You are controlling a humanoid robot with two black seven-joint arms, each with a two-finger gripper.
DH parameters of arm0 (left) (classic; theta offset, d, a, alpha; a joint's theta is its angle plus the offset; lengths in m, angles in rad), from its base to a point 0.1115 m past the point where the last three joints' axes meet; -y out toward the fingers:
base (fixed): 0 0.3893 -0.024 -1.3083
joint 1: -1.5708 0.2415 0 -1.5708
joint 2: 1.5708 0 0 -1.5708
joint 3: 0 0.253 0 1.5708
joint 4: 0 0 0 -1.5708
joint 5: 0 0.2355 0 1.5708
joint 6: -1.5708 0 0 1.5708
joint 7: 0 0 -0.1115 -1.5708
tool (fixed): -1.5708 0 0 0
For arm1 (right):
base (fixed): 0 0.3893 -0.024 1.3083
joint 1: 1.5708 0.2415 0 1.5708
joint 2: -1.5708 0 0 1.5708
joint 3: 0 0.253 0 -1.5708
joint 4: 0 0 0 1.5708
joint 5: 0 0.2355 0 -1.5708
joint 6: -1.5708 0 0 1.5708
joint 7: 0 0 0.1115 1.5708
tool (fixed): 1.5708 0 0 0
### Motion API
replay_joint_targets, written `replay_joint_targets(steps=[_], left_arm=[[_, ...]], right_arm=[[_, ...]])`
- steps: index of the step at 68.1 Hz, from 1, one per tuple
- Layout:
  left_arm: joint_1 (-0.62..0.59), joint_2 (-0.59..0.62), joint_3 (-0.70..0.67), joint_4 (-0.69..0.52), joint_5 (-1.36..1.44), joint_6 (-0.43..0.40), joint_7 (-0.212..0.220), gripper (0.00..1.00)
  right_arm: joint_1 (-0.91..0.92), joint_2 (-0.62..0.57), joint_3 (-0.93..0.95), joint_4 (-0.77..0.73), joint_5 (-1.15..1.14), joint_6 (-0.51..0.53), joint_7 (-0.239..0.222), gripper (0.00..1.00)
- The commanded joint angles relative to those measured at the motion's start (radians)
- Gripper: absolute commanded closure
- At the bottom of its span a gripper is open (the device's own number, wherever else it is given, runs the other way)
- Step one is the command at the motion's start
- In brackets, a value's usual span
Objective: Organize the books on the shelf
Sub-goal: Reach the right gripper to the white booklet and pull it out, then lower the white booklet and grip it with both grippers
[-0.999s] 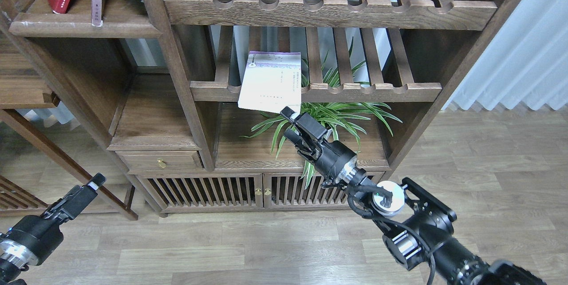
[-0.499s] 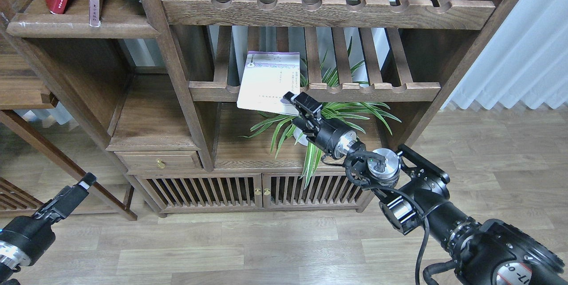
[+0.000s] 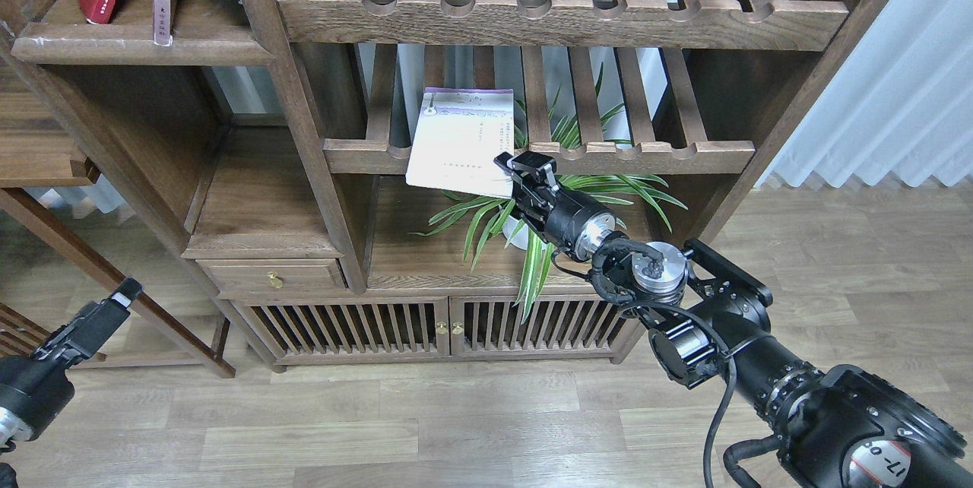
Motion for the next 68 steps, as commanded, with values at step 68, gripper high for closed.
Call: replay_joint_targets(steps=[68], left_arm=[[-0.063,-0.073,0.427,-0.094,-0.531,0.0,0.017,0.0]], right_arm=[[-0.391,0.0,-0.006,0.217,0.001,0.368,-0.183,0.97]])
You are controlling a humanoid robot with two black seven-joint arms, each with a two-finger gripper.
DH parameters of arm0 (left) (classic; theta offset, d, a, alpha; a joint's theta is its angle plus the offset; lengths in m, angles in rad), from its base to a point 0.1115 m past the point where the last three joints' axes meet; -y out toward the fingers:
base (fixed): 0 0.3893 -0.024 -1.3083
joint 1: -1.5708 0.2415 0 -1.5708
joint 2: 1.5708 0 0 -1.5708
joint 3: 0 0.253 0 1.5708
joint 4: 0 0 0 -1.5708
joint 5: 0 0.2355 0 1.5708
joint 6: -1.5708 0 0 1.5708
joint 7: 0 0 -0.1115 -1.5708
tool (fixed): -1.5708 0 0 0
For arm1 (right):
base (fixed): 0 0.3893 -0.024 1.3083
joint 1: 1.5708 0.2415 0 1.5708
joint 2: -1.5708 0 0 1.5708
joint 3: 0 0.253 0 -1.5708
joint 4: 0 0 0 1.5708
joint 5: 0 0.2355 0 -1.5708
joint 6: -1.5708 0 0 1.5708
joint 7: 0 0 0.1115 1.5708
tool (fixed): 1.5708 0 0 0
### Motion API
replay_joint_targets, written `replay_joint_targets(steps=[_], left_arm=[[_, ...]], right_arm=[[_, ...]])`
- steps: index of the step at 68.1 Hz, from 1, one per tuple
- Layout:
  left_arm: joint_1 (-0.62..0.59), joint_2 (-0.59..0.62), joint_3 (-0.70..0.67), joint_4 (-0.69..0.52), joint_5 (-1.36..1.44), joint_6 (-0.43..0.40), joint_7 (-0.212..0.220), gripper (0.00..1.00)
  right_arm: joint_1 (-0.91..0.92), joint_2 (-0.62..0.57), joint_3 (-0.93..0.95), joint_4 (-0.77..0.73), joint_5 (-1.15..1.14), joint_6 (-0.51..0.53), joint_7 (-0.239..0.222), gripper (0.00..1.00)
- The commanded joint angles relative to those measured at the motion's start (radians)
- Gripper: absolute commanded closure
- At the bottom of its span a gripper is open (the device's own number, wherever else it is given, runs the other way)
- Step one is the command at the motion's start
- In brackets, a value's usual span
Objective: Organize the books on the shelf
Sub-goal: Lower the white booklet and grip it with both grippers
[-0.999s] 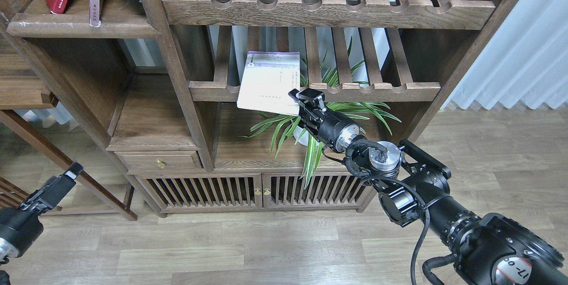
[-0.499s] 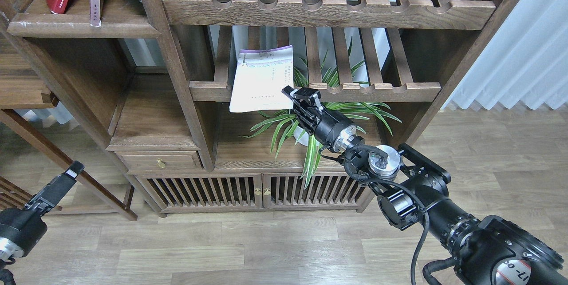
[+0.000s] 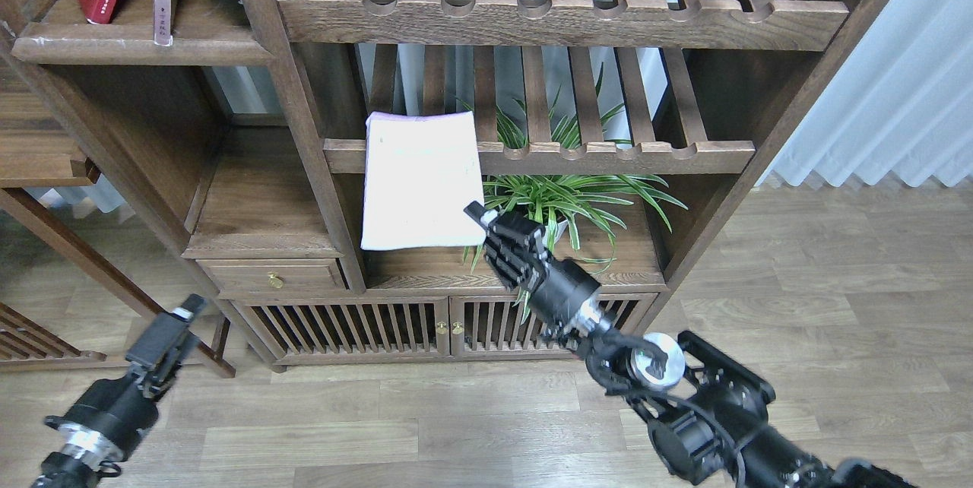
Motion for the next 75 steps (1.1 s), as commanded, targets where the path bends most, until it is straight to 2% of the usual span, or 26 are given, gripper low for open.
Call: replay_joint_targets(steps=[1,3,4,13,44,49,50,66,75], left_arm=[[-0.021,-0.033,0.066,-0.003,-0.009,0.0,0.001,0.0],[-0.026,-0.042,0.074,-0.003,-0.014,0.0,-0.001,0.0],[-0.038,-0.062,0.091,-0.004,-0.028,0.0,0.001,0.0],[-0.061,-0.102,0.123,-0.007,-0.078,0.0,-0.001,0.0],[-0.078,-0.219,0.165,-0.007,-0.088,0.0,-0.013,0.02],[-0.077,-0.237,0.168,-0.007,-0.089,0.0,-0.014,0.07],[-0.077,-0.248,0.174,-0.006,-0.089,0.0,-0.016,0.1],[-0.078,-0.283,0.18,-0.006,-0.095,0.0,-0.016,0.16],[-0.078,-0.283,0.183,-0.003,-0.1,0.0,-0.014,0.23]], right_arm=[[-0.063,0.0,-0.001,0.005,0.002,0.0,-0.051,0.97],[-0.076,0.0,0.001,0.005,0.004,0.0,-0.067,0.97],[-0.105,0.0,-0.001,0.007,0.005,0.0,-0.092,0.97],[-0.15,0.0,-0.007,0.008,0.005,0.0,-0.117,0.97],[-0.234,0.0,-0.016,0.134,0.008,0.0,-0.122,0.96],[-0.238,0.0,-0.018,0.136,0.007,0.0,-0.123,0.96],[-0.239,0.0,-0.024,0.136,0.005,0.0,-0.123,0.96],[-0.247,0.0,-0.059,0.134,0.005,0.0,-0.123,0.96],[-0.254,-0.003,-0.065,0.136,0.005,0.0,-0.123,0.96]])
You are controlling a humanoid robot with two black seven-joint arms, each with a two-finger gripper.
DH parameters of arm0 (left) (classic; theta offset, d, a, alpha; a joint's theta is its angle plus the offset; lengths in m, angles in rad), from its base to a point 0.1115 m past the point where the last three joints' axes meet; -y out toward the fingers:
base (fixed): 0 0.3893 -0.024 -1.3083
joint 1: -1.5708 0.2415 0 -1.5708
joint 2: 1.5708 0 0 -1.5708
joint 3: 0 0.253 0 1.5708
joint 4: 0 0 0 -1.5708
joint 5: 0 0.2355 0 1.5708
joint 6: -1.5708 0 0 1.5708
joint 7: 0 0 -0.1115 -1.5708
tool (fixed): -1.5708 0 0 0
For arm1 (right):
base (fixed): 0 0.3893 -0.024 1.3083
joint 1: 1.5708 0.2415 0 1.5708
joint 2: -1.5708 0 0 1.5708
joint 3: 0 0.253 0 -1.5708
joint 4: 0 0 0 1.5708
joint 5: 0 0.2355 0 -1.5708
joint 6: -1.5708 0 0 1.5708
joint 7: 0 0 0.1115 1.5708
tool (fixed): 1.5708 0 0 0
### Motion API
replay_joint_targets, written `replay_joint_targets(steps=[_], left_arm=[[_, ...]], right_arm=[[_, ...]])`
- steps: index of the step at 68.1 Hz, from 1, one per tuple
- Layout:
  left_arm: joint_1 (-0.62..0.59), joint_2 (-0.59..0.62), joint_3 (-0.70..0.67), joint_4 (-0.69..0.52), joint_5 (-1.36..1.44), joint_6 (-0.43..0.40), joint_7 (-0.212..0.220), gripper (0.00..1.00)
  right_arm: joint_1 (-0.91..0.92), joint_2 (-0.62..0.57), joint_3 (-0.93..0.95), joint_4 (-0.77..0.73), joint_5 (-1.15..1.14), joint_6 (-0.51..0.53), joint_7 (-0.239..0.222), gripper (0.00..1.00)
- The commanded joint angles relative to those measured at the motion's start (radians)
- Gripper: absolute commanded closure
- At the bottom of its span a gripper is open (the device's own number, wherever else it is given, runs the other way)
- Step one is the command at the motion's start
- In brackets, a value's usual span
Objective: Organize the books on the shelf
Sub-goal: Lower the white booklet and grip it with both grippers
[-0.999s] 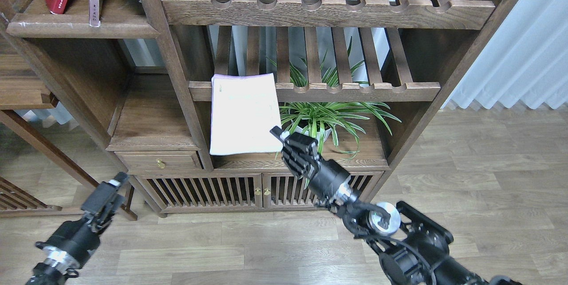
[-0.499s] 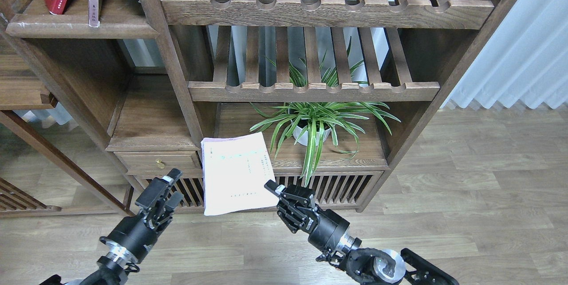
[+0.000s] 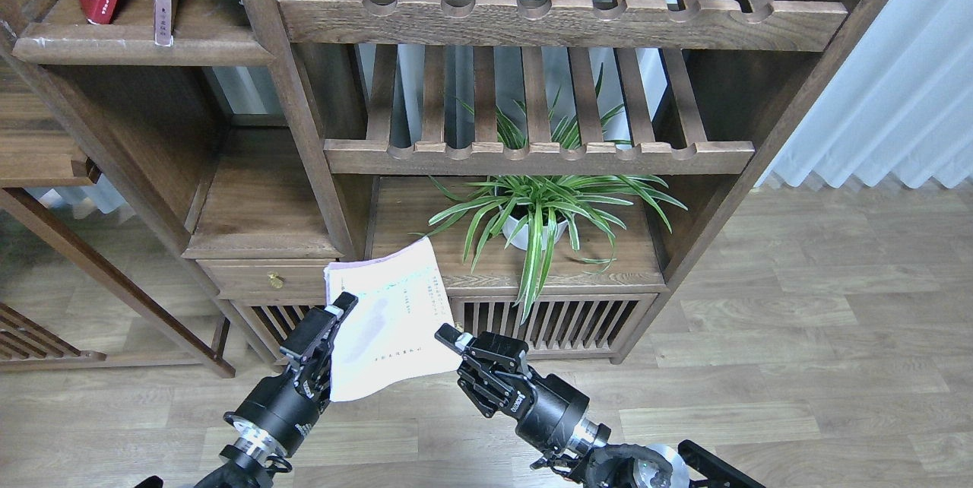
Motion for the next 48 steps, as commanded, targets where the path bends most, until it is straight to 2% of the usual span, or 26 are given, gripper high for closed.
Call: replay_joint_targets(steps=[1,8,16,19,22,23,24,26,39,42,43,45,46,48], left_arm=[[-0.001,-0.003,0.004,0.002,-0.004,0.0,0.002,0.24],[0.001,-0.003,0.009,0.008,-0.006,0.0,0.002,0.34],[0.002,-0.003,0.009,0.008,-0.006,0.0,0.002,0.41],[0.002,-0.003,0.006,0.008,-0.007,0.0,0.002,0.49],[0.002,-0.001,0.004,0.011,-0.009,0.0,0.002,0.58],[0.004,-0.001,0.004,0.019,-0.022,0.0,0.002,0.8],[0.004,-0.001,0.004,0.023,-0.027,0.0,0.002,0.87],[0.002,-0.001,0.004,0.03,-0.033,0.0,0.004,0.94],[-0.002,0.028,-0.01,0.046,-0.041,0.0,0.013,0.93],[-0.002,0.04,-0.014,0.043,-0.039,0.0,0.014,0.93],[-0.002,0.048,-0.014,0.04,-0.039,0.0,0.014,0.93],[-0.004,0.056,-0.016,0.037,-0.039,0.0,0.014,0.93],[-0.004,0.063,-0.019,0.037,-0.038,0.0,0.016,0.93],[-0.004,0.068,-0.021,0.037,-0.036,0.0,0.017,0.93]], right_arm=[[-0.005,-0.001,-0.007,0.0,-0.001,0.0,0.0,0.96],[-0.005,-0.001,-0.005,0.0,-0.001,0.0,0.0,0.96],[-0.005,-0.001,-0.005,-0.001,0.001,0.0,0.002,0.96],[-0.005,-0.001,-0.002,-0.001,0.001,0.0,0.002,0.96],[-0.005,-0.001,0.001,-0.003,0.001,0.0,0.003,0.96],[-0.005,-0.001,0.009,-0.009,0.004,0.0,0.003,0.96],[-0.005,-0.003,0.009,-0.009,0.004,0.0,0.003,0.96],[-0.005,-0.003,0.009,-0.011,0.005,0.0,0.003,0.96],[-0.005,-0.012,0.01,-0.012,0.021,0.0,0.009,0.93],[-0.003,-0.012,0.01,-0.012,0.019,0.0,0.012,0.86],[-0.002,-0.012,0.01,-0.011,0.015,0.0,0.014,0.76],[0.0,-0.012,0.01,-0.012,0.007,0.0,0.015,0.63],[0.004,-0.014,0.01,-0.014,0.002,0.0,0.015,0.47],[0.008,-0.015,0.01,-0.02,-0.002,0.0,0.015,0.32]])
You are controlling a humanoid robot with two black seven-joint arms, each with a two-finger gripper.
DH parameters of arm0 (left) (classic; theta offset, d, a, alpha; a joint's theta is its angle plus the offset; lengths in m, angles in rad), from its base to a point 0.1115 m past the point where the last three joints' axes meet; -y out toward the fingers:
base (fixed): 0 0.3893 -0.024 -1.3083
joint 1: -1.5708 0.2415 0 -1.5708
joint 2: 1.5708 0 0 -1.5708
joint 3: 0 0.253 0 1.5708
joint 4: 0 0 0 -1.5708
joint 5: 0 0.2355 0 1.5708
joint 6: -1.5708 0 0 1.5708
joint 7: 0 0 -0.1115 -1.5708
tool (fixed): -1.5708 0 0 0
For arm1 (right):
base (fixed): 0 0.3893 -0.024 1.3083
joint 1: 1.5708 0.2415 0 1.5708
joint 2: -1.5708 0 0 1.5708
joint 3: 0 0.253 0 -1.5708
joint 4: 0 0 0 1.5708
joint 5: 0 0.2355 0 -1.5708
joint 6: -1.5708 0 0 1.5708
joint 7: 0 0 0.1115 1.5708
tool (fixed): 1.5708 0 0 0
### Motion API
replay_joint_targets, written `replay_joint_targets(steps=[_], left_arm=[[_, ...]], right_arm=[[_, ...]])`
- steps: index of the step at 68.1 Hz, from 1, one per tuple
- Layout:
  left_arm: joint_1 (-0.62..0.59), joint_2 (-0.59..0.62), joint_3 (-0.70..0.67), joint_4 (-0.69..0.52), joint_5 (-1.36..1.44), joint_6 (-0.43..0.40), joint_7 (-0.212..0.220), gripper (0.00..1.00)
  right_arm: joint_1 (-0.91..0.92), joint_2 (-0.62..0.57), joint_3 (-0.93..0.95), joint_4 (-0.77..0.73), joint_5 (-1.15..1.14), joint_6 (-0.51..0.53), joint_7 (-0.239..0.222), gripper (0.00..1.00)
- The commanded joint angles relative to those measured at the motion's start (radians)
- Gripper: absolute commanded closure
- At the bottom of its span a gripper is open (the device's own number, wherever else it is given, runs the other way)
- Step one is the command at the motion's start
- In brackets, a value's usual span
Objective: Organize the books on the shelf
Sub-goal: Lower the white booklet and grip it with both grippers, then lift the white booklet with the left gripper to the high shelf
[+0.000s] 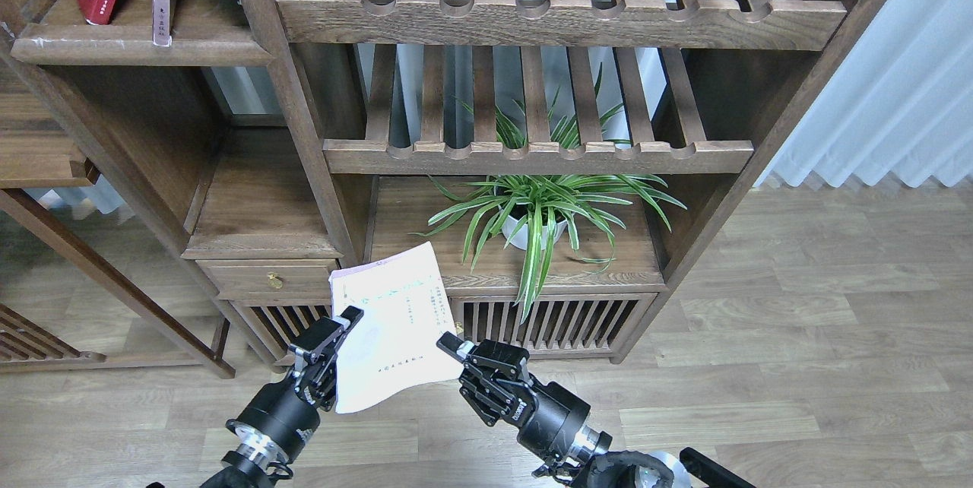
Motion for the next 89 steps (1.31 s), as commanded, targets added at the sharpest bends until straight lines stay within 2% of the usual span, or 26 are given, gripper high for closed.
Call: replay_joint_targets(steps=[1,2,3,21,23,34,49,59,66,69,70,75,81,89], left_arm=[[-0.001,0.04,-0.021,-0.007,0.005,0.001,0.002,0.93],[-0.001,0.043,-0.024,-0.008,0.005,0.001,0.002,0.94],[-0.001,0.047,-0.025,-0.01,0.005,0.001,0.002,0.94],[-0.001,0.174,-0.165,-0.08,0.132,0.001,0.039,0.93],[-0.001,0.204,-0.227,-0.109,0.204,0.001,0.042,0.94],[-0.001,0.289,-0.381,-0.217,0.308,0.001,0.051,0.94],[-0.001,0.415,-0.536,-0.336,0.339,0.001,0.076,0.94],[-0.001,0.47,-0.629,-0.407,0.348,0.001,0.077,0.94],[-0.002,0.504,-0.711,-0.412,0.391,0.001,0.1,0.94],[-0.007,0.513,-0.76,-0.41,0.41,0.001,0.118,0.94],[-0.02,0.522,-0.816,-0.403,0.434,0.001,0.144,0.94],[-0.043,0.537,-0.876,-0.376,0.497,0.001,0.174,0.94],[-0.08,0.541,-0.936,-0.334,0.577,0.001,0.187,0.94],[-0.135,0.542,-0.975,-0.303,0.648,0.001,0.189,0.94]], right_arm=[[0.014,-0.005,0.001,-0.011,-0.024,0.0,0.005,0.13],[0.015,-0.005,0.001,-0.012,-0.028,0.0,0.005,0.03],[0.018,-0.005,0.001,-0.012,-0.031,0.0,0.005,0.0],[0.006,-0.026,0.003,-0.054,-0.037,0.0,0.007,0.0],[0.006,-0.032,0.003,-0.066,-0.036,0.0,0.007,0.0],[0.004,-0.033,0.003,-0.075,-0.034,0.0,0.008,0.0],[0.003,-0.033,0.001,-0.089,-0.034,0.0,0.008,0.0],[-0.005,-0.033,0.001,-0.089,-0.034,0.0,0.008,0.0],[-0.005,-0.031,0.001,-0.089,-0.034,0.0,0.008,0.0],[-0.005,-0.029,0.003,-0.089,-0.033,0.0,0.01,0.0],[-0.005,-0.029,0.004,-0.089,-0.033,0.0,0.017,0.0],[-0.003,-0.029,0.004,-0.089,-0.033,0.0,0.039,0.0],[-0.002,-0.028,0.021,-0.088,-0.033,0.0,0.059,0.0],[0.001,-0.031,0.032,-0.086,-0.033,0.0,0.059,0.0]])
